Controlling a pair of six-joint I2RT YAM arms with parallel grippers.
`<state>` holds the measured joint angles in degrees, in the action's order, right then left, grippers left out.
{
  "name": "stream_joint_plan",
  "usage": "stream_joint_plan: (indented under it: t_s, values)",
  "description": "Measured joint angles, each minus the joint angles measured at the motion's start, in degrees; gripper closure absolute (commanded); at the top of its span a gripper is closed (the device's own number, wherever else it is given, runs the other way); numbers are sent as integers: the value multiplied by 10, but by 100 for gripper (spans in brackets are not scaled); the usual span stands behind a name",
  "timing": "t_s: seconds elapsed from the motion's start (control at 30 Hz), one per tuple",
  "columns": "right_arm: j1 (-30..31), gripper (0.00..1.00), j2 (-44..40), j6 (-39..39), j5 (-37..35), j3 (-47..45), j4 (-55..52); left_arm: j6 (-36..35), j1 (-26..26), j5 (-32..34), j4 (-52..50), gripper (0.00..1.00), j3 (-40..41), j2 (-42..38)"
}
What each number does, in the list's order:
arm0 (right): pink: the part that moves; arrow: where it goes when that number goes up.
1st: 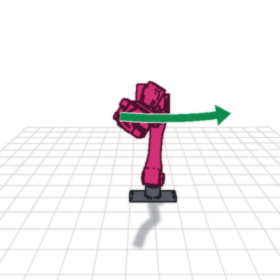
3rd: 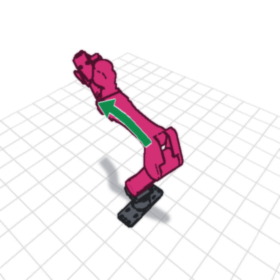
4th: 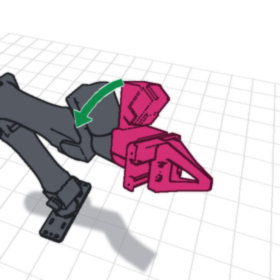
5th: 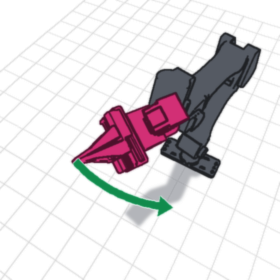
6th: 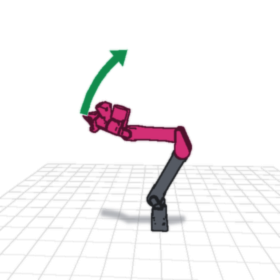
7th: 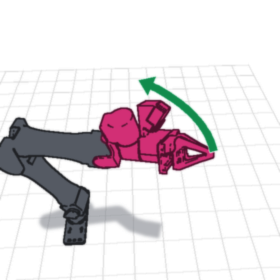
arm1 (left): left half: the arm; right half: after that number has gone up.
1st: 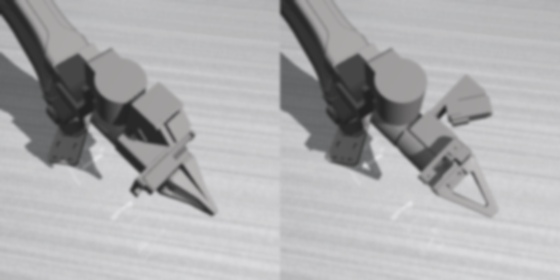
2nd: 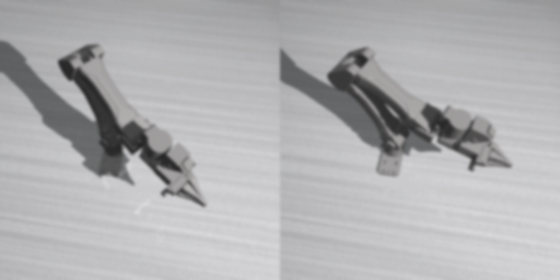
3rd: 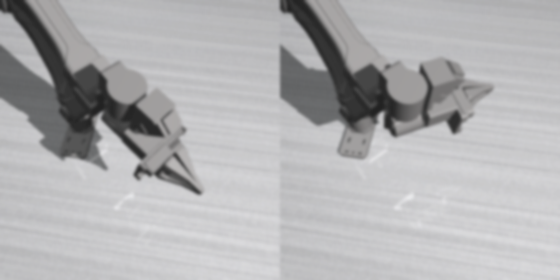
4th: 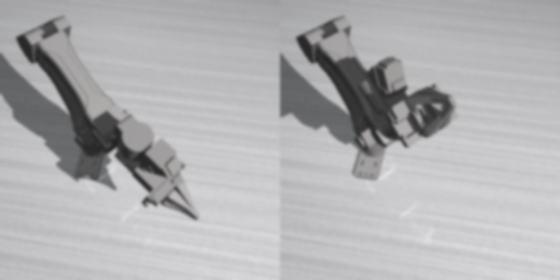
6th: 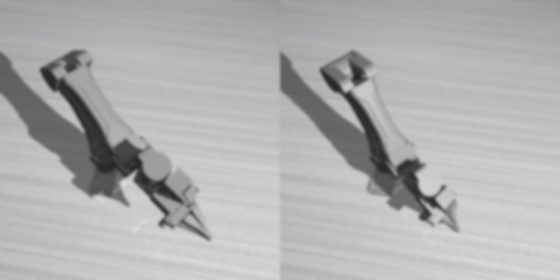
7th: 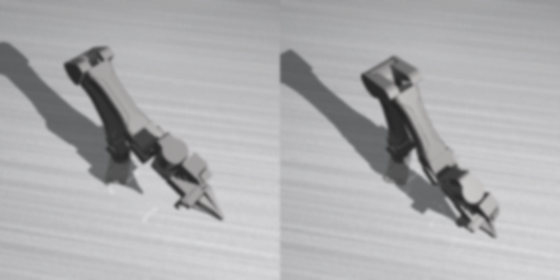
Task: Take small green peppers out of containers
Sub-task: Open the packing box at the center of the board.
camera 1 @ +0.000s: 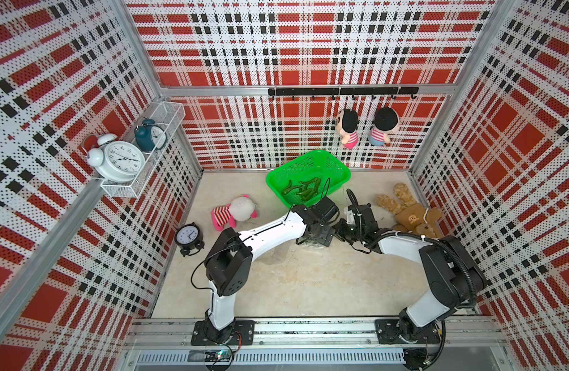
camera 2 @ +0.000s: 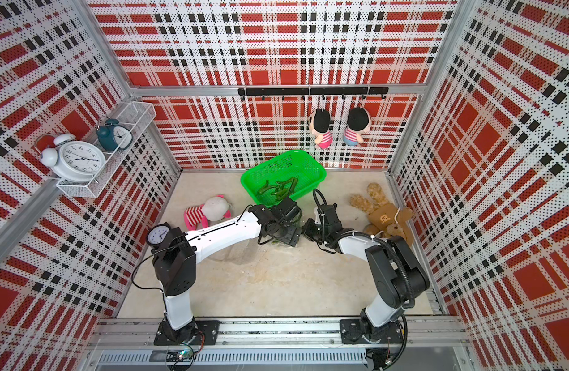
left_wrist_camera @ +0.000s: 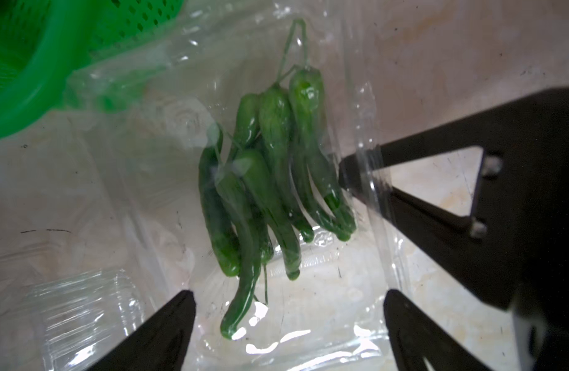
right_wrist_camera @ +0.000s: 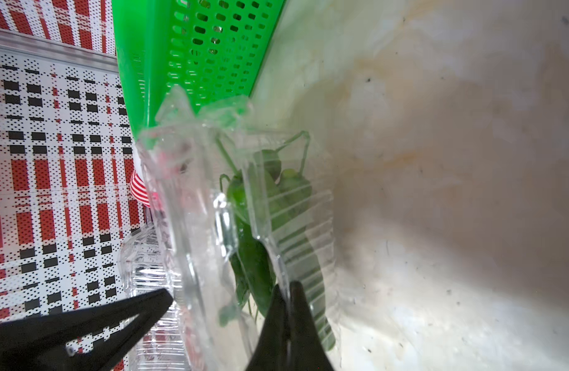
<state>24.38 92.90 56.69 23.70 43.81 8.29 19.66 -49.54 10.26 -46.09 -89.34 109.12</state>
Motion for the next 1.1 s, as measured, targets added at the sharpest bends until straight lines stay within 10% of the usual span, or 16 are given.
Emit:
stream_joint_plan:
  t_s: [1.1]
  values:
    - [3, 100, -10, 39, 37, -57, 73, -89, -1, 2, 66, 1, 72, -35]
